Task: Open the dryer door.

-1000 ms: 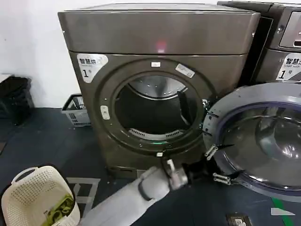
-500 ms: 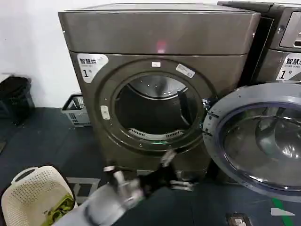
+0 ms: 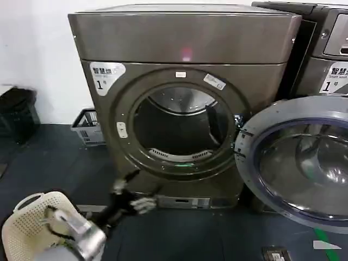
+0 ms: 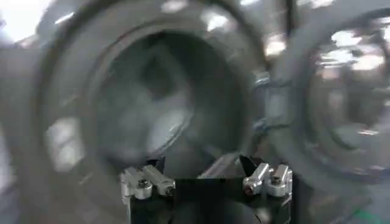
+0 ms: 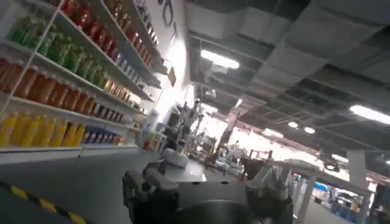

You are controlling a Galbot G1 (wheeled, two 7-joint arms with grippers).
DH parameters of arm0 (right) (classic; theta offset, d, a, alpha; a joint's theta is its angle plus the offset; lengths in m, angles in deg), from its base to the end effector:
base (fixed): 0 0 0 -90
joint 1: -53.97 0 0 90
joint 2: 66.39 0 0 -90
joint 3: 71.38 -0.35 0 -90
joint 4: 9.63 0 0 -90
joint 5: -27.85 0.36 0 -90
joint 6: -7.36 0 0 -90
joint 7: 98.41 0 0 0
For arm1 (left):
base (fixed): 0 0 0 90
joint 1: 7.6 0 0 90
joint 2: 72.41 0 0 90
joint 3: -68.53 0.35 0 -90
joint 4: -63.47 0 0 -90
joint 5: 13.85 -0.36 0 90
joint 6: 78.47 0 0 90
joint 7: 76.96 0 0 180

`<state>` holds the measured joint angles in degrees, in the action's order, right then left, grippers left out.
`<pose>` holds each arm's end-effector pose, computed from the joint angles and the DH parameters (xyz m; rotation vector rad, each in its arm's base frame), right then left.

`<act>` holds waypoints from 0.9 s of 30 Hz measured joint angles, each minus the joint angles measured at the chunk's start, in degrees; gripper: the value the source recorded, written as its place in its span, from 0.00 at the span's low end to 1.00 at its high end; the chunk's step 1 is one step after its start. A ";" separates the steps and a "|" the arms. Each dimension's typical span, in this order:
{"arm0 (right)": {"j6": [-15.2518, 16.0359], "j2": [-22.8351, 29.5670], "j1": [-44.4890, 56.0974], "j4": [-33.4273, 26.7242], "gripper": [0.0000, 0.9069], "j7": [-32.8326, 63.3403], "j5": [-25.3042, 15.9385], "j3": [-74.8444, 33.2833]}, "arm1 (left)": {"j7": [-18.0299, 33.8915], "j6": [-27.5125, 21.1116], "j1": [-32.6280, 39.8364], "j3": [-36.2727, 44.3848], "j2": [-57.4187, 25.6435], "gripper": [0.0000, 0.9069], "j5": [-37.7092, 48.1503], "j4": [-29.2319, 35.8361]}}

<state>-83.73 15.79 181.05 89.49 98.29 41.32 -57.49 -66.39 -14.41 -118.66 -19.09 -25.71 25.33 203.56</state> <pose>-0.0786 -0.3817 -0.2455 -2.0360 -2.1755 0.6481 0.1937 0.0437 -0.1392 -0.6080 -2.9222 -0.1304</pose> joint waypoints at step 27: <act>-0.87 0.25 0.27 -2.07 1.00 -1.58 1.22 0.02 | 49.74 -16.24 -9.53 -43.37 -5.13 1.00 77.30 -27.59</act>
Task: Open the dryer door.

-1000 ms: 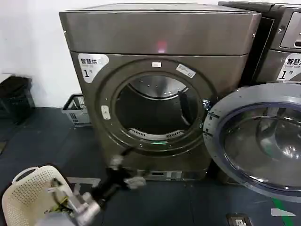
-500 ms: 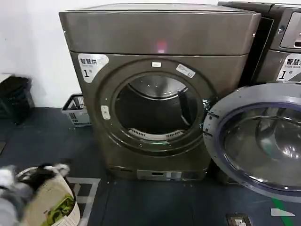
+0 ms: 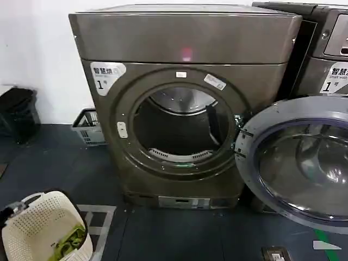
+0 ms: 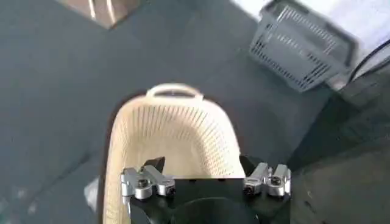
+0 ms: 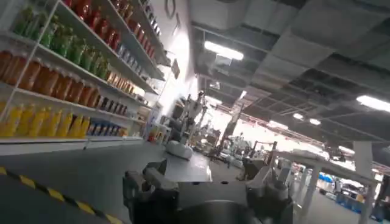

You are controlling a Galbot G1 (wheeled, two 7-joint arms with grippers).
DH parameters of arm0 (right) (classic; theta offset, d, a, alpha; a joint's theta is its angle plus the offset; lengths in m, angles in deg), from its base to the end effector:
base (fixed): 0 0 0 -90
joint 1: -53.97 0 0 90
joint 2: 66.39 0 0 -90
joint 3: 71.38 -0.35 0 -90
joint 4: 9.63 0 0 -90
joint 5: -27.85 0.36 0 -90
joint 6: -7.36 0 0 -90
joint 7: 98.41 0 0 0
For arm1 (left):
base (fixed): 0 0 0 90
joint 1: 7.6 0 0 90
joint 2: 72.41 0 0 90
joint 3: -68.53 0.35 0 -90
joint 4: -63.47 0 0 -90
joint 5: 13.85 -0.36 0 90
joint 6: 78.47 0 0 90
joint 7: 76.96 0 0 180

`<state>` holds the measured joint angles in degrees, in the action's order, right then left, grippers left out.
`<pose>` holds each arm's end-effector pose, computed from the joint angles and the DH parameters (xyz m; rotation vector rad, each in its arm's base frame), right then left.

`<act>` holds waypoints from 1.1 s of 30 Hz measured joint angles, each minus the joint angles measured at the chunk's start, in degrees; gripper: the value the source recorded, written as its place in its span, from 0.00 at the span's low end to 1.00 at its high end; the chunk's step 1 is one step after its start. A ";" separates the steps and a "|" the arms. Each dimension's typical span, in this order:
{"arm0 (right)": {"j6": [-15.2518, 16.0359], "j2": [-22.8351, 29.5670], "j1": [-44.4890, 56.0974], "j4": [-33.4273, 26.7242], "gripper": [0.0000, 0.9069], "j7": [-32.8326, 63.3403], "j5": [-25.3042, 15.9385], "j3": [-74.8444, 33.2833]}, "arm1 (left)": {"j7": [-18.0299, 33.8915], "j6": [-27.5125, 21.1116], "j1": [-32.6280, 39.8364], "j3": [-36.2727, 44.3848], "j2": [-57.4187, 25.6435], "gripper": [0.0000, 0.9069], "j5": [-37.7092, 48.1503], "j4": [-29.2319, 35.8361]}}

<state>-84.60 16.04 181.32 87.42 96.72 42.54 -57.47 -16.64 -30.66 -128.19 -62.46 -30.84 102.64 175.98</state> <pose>-0.0879 -0.3841 -0.2568 -2.0150 -2.1830 0.6026 0.2275 0.3035 -0.1085 0.7025 -2.1333 0.7429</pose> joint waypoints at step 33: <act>-3.17 0.43 0.06 -0.08 1.00 -0.28 -0.25 0.83 | 6.79 0.00 1.80 4.42 -0.84 1.00 14.17 -9.20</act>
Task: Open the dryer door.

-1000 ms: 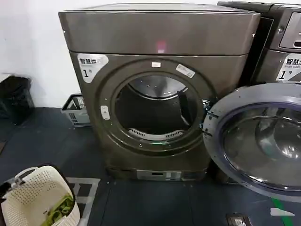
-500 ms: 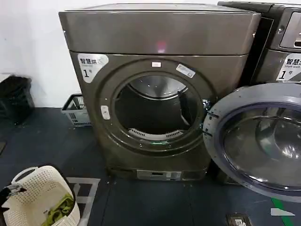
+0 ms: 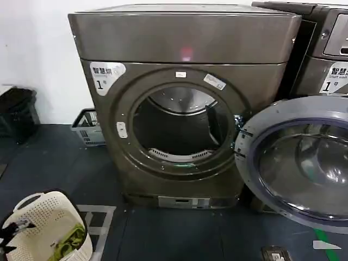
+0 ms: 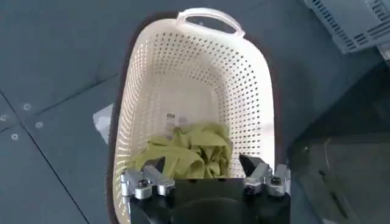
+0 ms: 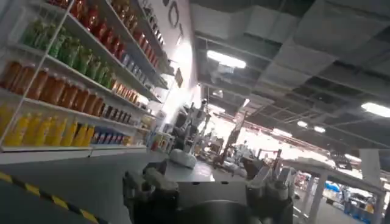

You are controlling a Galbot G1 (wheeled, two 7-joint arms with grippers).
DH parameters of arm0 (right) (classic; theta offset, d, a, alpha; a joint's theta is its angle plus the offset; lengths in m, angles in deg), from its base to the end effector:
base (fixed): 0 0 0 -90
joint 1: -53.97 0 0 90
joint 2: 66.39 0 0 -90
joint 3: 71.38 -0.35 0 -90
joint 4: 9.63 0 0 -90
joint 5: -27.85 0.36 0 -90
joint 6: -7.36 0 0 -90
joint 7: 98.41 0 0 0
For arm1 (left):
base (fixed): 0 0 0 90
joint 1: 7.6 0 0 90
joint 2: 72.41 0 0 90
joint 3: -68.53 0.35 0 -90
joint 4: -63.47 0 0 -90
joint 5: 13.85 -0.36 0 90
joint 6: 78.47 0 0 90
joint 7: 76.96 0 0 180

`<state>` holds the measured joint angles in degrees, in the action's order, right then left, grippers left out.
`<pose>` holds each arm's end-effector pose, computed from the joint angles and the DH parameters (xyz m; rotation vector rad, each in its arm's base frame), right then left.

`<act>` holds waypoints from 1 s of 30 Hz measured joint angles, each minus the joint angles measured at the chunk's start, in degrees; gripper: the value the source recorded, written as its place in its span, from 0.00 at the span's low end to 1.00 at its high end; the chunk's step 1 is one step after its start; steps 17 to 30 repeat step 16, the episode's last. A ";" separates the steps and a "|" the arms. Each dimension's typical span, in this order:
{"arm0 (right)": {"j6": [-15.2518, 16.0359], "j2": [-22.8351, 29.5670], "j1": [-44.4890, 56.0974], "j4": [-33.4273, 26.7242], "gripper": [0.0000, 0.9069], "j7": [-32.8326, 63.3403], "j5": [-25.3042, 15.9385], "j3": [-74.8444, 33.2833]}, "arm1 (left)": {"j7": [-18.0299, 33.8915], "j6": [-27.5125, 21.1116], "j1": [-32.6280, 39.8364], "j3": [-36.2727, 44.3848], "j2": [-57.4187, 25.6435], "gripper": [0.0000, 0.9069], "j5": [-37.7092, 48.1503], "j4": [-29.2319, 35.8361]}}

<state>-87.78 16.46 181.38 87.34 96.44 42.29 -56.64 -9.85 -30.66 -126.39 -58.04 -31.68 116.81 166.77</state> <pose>-0.0863 -0.3810 -0.2625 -2.0049 -2.2287 0.6390 0.2388 0.3387 -0.1497 0.7000 -1.8456 0.9316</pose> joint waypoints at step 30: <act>-0.01 0.25 -0.06 -0.09 1.00 -0.10 -0.12 -0.15 | -0.42 0.00 0.10 0.88 0.24 1.00 0.48 -0.22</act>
